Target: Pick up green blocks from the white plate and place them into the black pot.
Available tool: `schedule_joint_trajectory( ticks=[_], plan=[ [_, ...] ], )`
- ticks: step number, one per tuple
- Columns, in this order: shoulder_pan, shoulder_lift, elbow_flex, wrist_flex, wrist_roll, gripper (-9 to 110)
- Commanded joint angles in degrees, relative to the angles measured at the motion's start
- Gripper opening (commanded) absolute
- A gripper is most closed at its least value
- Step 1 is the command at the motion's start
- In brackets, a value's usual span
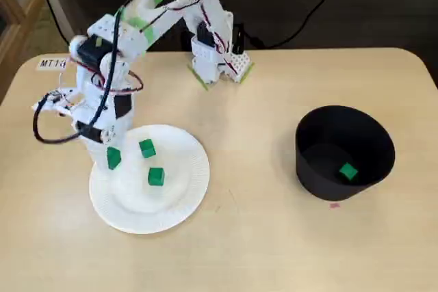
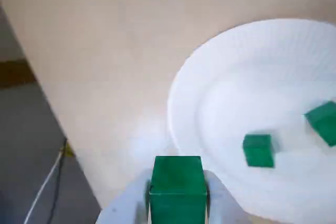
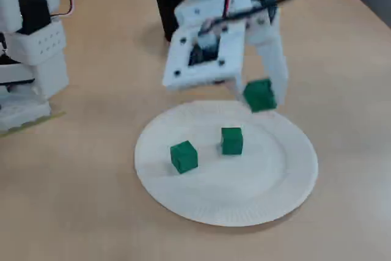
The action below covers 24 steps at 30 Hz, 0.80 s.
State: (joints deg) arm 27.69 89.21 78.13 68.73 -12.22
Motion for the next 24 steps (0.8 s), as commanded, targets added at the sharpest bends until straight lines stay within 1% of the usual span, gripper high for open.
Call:
schedule_joint_trajectory(
  ticks=[1,4,7,10,12,18,24],
  plan=[
    [-9.05,20.83,19.16,-8.96,3.78,-2],
    [-20.21,29.18,26.28,-8.88,5.54,-2],
    [-33.22,36.56,32.43,-13.45,10.37,-2],
    [-44.65,37.62,33.05,-16.61,12.13,-2],
    [-50.36,37.62,34.45,-20.65,12.92,-2],
    [-62.05,36.47,39.38,-31.2,12.92,-2],
    [-66.01,32.61,41.22,-36.74,13.1,-2]
  ],
)
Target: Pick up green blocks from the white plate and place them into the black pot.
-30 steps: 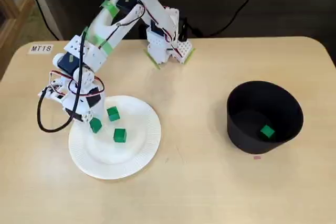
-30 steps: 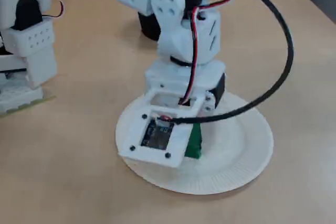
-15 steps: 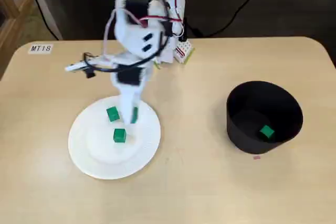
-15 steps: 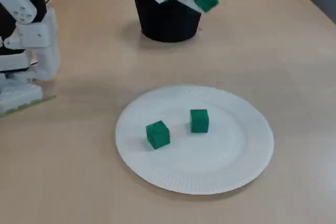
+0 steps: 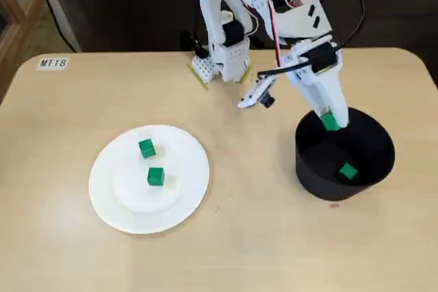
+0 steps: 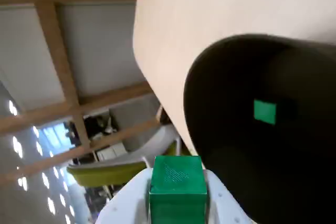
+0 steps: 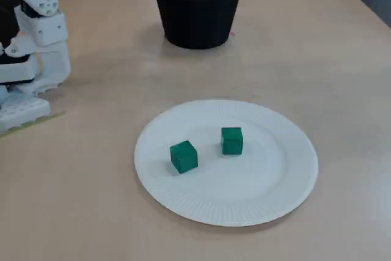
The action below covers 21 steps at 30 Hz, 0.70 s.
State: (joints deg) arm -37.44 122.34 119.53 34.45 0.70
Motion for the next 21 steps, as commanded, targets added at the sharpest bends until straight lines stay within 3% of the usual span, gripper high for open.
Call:
schedule_joint_trajectory(
  ticks=[1,4,10,15,18,21],
  plan=[
    [-1.23,-1.23,-0.18,-2.99,0.18,-2],
    [-1.41,-2.2,-0.18,-3.16,0.26,-2],
    [-0.7,-2.2,-0.09,-1.41,-3.52,30],
    [0.26,-2.29,-0.35,0.79,-5.36,37],
    [1.41,-2.02,-0.62,1.93,-5.36,28],
    [5.36,0.44,-0.79,5.27,-3.96,-2]
  ],
)
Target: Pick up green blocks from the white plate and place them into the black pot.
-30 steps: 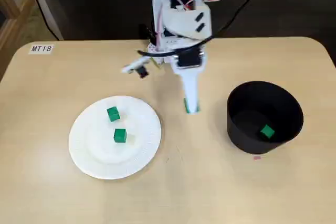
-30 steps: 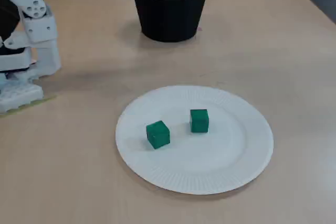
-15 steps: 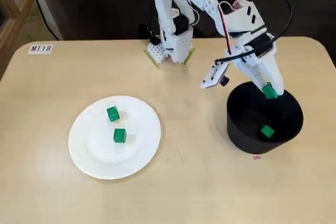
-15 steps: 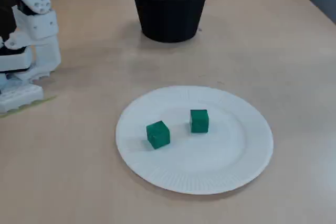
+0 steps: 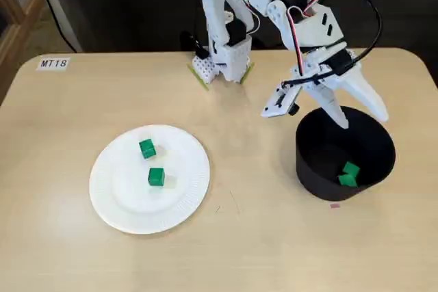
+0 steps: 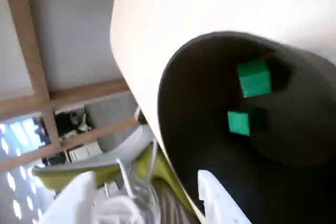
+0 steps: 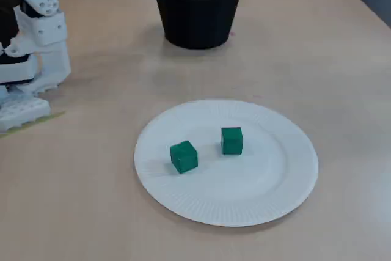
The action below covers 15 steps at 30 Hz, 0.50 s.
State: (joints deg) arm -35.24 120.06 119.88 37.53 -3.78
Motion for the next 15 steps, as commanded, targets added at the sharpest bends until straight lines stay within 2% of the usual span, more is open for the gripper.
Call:
schedule_joint_trajectory(
  ticks=[1,9,15],
  plan=[
    [5.27,3.87,-1.23,4.39,0.26,-2],
    [30.23,8.88,-5.45,22.68,-5.45,-2],
    [44.91,9.93,-5.01,28.04,4.22,-2]
  ],
)
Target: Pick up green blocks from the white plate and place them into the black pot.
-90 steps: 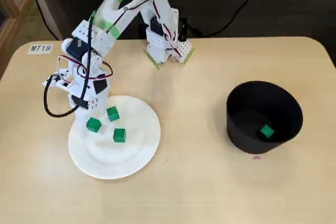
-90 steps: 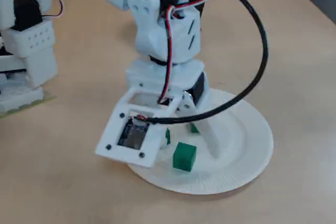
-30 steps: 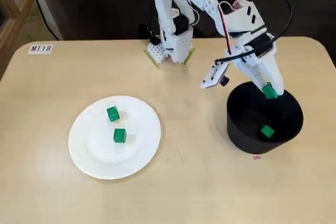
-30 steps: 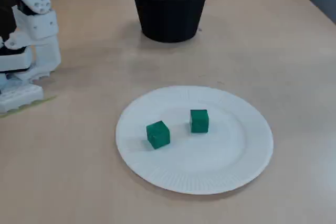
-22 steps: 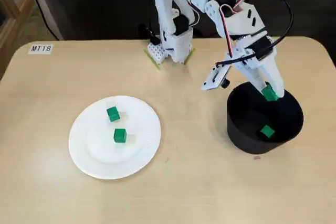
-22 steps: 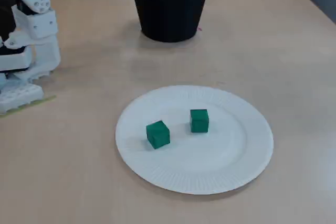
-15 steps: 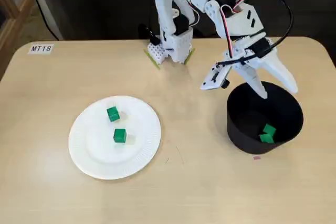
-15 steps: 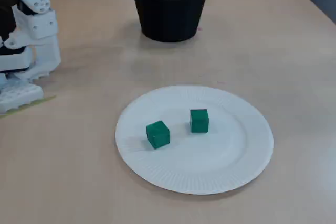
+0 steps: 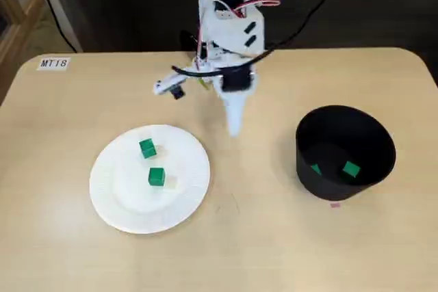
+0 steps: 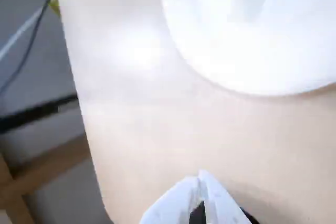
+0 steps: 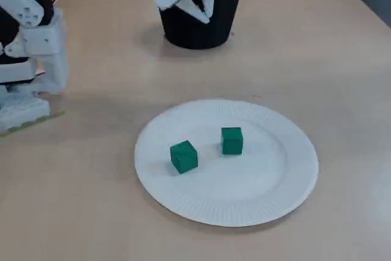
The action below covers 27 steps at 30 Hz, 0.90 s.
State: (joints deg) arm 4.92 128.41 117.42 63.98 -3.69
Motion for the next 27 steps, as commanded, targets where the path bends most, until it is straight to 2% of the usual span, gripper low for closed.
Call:
schedule_joint_trajectory(
  ticks=[1,12,21,24,27],
  plan=[
    [6.59,1.49,-2.29,2.02,6.33,-2],
    [27.51,-5.36,-3.08,10.11,26.72,-2],
    [33.66,-19.07,-12.22,18.9,26.72,-2],
    [33.13,-24.35,-16.35,23.12,23.2,14],
    [31.82,-27.51,-18.19,24.96,21.45,24]
  ],
)
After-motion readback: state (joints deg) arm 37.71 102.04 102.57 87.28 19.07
